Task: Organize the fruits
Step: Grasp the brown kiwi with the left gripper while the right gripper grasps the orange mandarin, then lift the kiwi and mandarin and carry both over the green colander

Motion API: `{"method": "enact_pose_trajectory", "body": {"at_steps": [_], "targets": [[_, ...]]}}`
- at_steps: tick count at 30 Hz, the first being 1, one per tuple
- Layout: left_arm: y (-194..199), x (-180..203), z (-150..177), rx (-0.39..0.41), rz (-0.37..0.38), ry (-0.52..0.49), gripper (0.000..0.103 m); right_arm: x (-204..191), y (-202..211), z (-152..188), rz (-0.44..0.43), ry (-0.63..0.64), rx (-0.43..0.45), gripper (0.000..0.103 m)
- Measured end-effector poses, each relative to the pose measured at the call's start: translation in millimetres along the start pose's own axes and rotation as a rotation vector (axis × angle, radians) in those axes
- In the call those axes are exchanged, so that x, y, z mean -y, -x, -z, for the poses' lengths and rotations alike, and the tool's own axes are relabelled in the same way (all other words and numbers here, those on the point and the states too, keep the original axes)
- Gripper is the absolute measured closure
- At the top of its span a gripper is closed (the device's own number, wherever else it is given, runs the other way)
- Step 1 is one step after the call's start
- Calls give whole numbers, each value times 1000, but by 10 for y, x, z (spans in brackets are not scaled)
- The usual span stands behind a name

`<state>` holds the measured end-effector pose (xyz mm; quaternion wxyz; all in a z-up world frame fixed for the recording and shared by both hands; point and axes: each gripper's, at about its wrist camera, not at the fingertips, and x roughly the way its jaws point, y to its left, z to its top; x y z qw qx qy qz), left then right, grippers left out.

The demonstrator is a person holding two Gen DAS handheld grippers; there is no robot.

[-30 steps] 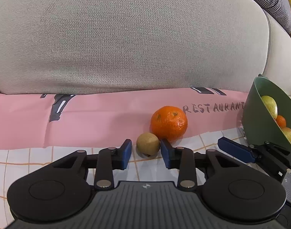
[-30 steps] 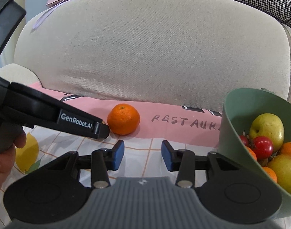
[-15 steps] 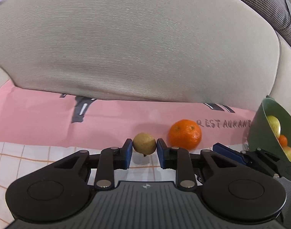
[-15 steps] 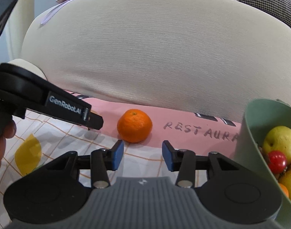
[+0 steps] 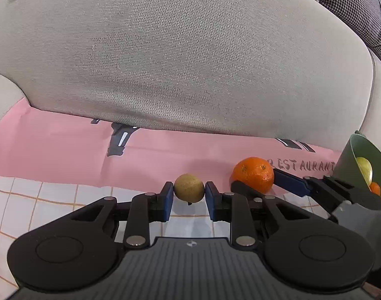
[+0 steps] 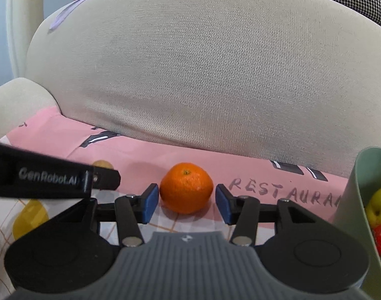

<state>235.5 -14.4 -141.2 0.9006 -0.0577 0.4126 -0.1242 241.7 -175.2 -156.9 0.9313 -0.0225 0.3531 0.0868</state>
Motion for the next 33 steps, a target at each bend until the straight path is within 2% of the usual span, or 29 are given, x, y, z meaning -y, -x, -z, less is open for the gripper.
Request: {"method": "enact_pose_trajectory", "body": {"at_steps": [6, 14, 25, 33], "targets": [[-5, -4, 21, -9, 5, -7, 73, -1, -47, -13, -2, -13, -28, 57], [87, 20, 51, -8, 12, -17, 73, -28, 119, 26, -5, 6, -46, 59], [454, 186, 148, -20, 50, -15, 73, -3, 763, 151, 8, 18, -19, 60], [825, 524, 155, 4, 96, -67, 73, 173, 1340, 198, 51, 8, 30, 60]]}}
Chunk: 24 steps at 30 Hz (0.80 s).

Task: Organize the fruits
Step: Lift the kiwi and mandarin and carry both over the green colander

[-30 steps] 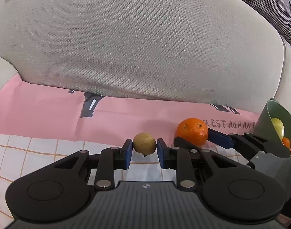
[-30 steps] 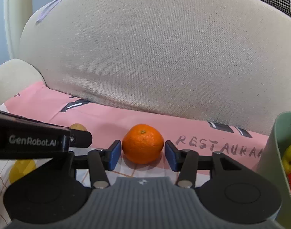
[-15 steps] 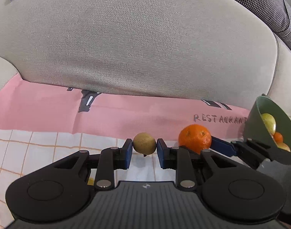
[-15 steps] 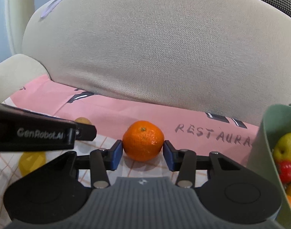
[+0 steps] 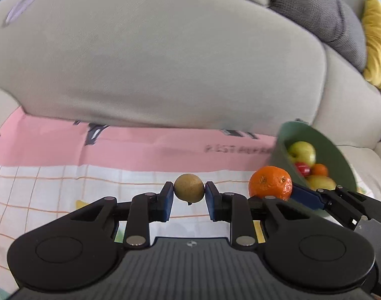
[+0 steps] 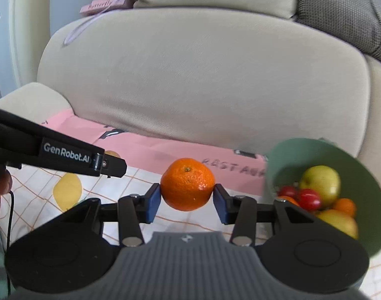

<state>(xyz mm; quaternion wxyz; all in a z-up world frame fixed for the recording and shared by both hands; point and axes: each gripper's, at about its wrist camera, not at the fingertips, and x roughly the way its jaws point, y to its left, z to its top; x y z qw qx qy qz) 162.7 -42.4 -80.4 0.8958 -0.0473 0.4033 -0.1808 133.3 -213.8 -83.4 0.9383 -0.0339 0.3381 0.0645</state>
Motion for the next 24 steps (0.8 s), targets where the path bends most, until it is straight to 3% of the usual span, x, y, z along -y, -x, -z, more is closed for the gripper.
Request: {"method": "enact_pose_trajectory", "body": {"at_steps": [12, 19, 24], "targets": [[92, 781, -98, 3, 100, -144, 73, 567, 574, 163, 159, -105, 71, 60], [-68, 1065, -236, -15, 118, -186, 73, 911, 513, 212, 262, -166, 89, 60], [-237, 1278, -321, -26, 130, -232, 73, 1161, 359, 199, 290, -238, 81, 60]]}}
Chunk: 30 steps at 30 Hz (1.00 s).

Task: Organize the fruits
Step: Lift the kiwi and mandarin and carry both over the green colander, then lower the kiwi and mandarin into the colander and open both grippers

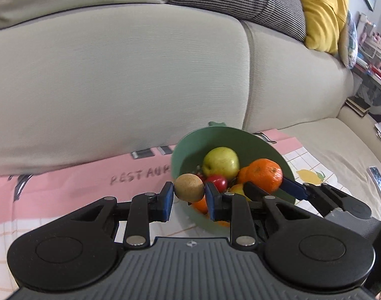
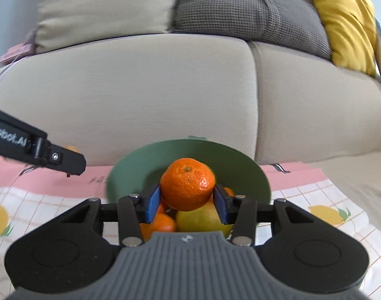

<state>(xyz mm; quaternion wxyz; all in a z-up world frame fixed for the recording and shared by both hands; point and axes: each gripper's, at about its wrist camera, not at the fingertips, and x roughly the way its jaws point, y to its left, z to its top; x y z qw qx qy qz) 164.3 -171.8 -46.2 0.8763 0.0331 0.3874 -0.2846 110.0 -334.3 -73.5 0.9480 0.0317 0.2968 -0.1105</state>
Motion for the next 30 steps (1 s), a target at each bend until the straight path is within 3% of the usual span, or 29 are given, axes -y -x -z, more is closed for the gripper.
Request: {"method": "enact_pose_trajectory", "body": {"at_steps": [10, 16, 25, 27, 30], "targets": [[-351, 105, -156, -32, -2, -52, 73, 93, -371, -53, 6, -5, -29, 60], [-496, 91, -183, -52, -2, -55, 73, 76, -460, 20, 4, 10, -84, 60], [-601, 63, -214, -78, 6, -64, 73, 105, -463, 26, 5, -13, -90, 58], [-637, 73, -232, -96, 9, -70, 73, 120, -457, -4, 0, -18, -81, 50], [-722, 102, -271, -136, 0, -76, 73, 103, -434, -12, -2, -3, -74, 49]]}}
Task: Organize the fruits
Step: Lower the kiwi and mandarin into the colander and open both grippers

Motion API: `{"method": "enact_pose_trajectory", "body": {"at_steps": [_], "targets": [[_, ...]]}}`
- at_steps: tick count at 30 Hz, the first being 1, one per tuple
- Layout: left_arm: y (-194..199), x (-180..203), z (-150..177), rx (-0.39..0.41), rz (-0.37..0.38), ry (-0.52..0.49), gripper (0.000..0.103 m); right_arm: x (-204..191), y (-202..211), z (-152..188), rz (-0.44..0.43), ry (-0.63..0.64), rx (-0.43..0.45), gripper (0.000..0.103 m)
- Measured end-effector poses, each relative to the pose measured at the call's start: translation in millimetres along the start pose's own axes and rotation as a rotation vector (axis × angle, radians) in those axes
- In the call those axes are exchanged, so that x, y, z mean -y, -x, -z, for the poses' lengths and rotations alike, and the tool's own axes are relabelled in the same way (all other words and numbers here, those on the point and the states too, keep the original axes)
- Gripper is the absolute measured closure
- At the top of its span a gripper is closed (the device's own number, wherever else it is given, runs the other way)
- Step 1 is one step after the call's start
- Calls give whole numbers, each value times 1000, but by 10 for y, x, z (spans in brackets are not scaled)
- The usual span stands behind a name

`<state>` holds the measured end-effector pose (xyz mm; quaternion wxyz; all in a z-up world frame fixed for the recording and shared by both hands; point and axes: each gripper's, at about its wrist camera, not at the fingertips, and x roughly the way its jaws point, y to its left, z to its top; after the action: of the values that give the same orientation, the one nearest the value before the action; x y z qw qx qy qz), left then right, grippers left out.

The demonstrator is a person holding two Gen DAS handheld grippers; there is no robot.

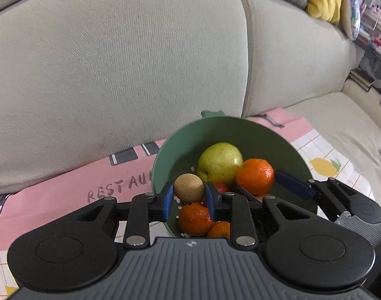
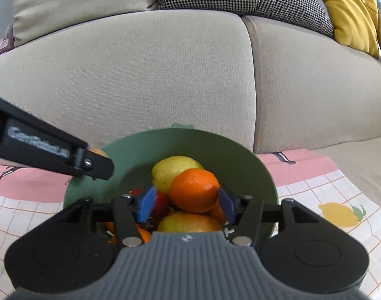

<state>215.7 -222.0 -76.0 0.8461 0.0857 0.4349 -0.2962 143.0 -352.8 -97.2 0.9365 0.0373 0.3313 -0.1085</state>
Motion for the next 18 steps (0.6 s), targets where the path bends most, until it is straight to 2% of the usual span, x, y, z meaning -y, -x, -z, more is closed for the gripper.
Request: {"method": "enact_pose_trajectory", "body": {"at_steps": [7, 12, 18], "targets": [[-172, 66, -76, -76, -7, -23, 73, 6, 8, -1, -2, 0, 0, 49], [-206, 84, -63, -85, -32, -28, 72, 1, 7, 7, -10, 4, 2, 47], [-105, 67, -66, -75, -48, -27, 58, -15, 25, 19, -24, 13, 0, 40]]}}
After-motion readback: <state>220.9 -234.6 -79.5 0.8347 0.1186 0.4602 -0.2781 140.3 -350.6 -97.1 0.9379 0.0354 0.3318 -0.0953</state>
